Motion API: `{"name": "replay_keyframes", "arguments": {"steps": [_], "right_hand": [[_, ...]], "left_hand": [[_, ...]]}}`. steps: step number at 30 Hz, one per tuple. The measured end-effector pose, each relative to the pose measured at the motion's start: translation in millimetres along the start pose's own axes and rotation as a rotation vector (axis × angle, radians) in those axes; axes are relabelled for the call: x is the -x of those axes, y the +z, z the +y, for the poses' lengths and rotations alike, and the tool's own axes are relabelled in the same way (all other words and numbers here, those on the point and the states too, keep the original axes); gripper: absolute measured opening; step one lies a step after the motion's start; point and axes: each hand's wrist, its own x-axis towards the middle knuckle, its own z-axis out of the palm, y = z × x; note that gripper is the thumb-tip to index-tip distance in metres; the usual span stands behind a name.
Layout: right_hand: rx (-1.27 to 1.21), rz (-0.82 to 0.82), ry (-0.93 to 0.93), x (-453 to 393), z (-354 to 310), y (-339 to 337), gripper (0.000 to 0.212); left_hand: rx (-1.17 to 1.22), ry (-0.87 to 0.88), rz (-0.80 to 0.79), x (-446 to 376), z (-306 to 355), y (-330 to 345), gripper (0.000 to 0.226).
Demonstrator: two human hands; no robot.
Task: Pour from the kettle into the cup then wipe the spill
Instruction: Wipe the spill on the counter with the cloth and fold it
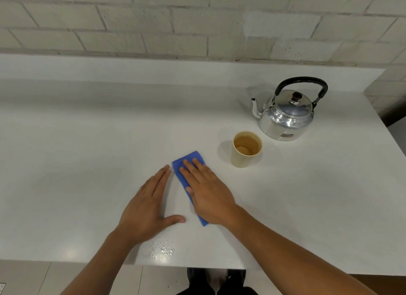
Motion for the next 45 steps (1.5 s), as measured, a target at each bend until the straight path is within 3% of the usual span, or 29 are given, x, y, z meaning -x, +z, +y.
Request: {"name": "replay_keyframes", "arguments": {"steps": [9,16,20,28,33,40,45], "right_hand": [[-0.043,-0.135,-0.332,70.3,38.8,-10.3,0.054],[-0.054,-0.138,-0.215,83.1,98.6,-36.9,0.053],[0.0,-0.113,-0.229,82.3,100.7,-39.8,0.052],[-0.298,0.299,0.203,118.8,97.1,-52.7,0.028],[-0.317,0.277,0.62,140.8,97.2,-48.5,0.033],[-0.384,0.239,0.735,155.8,78.3,-36.2,0.034],[-0.486,0.229,0.785,151.3,75.7,-36.2,0.008]], "left_hand": [[0.015,-0.015,-0.011,0.5,0.0,1.5,0.129],[-0.003,-0.009,-0.046,-4.7,7.7,-2.3,0.123],[0.024,0.023,-0.057,-17.8,26.7,-4.7,0.106],[0.194,-0.003,0.048,-53.5,87.1,11.6,0.048],[0.195,-0.161,0.066,-72.6,119.0,20.2,0.045],[0.122,-0.181,0.002,-74.9,134.5,28.2,0.037],[0.17,-0.234,0.009,-69.9,139.0,32.5,0.038]]}}
